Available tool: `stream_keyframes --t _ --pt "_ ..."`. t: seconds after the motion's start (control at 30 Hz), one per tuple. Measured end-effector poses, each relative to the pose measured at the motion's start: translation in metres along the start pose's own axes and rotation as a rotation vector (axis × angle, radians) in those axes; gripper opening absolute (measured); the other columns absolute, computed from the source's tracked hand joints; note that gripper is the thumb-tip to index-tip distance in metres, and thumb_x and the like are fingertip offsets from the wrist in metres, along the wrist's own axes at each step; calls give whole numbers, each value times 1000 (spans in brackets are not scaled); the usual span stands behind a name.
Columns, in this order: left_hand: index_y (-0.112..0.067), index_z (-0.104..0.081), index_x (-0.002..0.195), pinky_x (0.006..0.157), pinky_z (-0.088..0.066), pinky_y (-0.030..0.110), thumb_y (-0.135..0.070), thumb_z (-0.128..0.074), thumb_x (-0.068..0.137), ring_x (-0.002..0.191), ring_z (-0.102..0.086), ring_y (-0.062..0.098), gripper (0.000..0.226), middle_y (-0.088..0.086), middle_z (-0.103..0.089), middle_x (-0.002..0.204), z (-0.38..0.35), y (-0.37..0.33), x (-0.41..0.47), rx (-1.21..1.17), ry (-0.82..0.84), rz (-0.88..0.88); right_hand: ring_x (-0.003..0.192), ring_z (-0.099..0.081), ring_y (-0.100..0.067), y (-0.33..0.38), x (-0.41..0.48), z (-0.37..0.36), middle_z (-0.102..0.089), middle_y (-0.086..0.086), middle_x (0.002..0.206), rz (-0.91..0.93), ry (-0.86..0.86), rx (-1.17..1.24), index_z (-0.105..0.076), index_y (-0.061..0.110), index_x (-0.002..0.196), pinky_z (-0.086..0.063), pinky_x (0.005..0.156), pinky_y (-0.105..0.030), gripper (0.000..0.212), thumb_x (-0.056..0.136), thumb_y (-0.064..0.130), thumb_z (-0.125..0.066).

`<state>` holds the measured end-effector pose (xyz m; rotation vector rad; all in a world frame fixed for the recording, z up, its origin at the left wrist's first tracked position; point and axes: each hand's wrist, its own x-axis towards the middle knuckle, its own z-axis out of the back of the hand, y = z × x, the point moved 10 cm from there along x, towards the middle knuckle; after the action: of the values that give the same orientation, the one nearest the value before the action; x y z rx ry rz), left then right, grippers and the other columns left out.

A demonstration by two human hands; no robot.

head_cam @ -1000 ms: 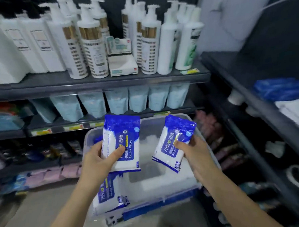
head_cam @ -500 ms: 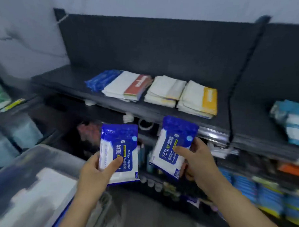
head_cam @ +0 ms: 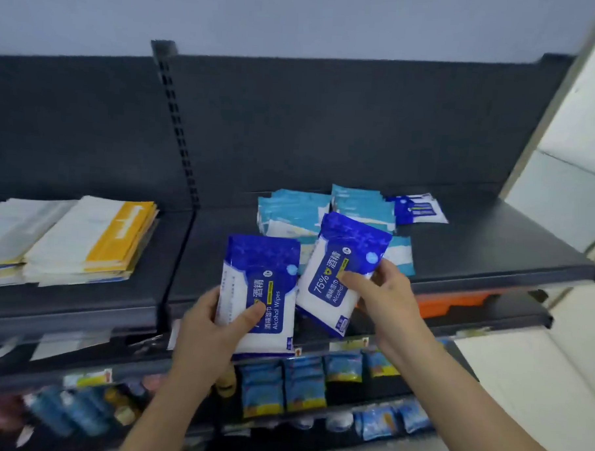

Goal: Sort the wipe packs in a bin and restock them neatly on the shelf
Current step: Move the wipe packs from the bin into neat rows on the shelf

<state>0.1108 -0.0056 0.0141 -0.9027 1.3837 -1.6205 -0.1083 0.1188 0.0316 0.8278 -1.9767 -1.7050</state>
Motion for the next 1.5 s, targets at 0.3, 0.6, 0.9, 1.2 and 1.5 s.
stream_keyframes --t 0.3,0.6,0.9,1.2,1.5 --pt "-22 -65 97 54 -52 16 -19 -78 74 72 -70 4 27 -8 -73 88 -159 -26 81 40 211 -14 77 -70 -26 12 75 140 -71 -13 98 1 -231 81 -58 8 106 -58 58 -36 27 82 -1 -64" --pt "-19 -67 96 62 -51 18 -21 -81 71 73 -69 4 28 -4 -74 90 -301 -42 190 117 426 -46 71 -70 -20 21 167 236 -71 -14 99 -18 -488 121 -58 4 110 -55 68 -36 29 82 -3 -62" --pt "-33 -59 95 82 -54 33 -47 -81 60 85 -66 8 44 -15 -69 93 -431 -51 238 564 677 -198 85 -67 -28 31 217 315 -68 -16 104 -16 -629 199 -56 0 114 -55 76 -39 31 84 -4 -59" --pt "-41 -57 99 78 -52 22 -52 -80 64 81 -62 -3 44 -21 -66 90 -465 -46 239 788 618 -147 86 -67 -33 33 304 361 -70 -19 102 -98 -373 201 -58 -1 111 -53 83 -48 30 82 -8 -57" --pt "-29 -67 103 84 -54 33 -36 -85 66 85 -69 6 41 -14 -73 93 -462 -35 216 668 627 38 95 -65 -31 9 387 365 -63 -16 115 -219 -261 260 -44 2 122 -54 81 -45 44 83 -8 -61"
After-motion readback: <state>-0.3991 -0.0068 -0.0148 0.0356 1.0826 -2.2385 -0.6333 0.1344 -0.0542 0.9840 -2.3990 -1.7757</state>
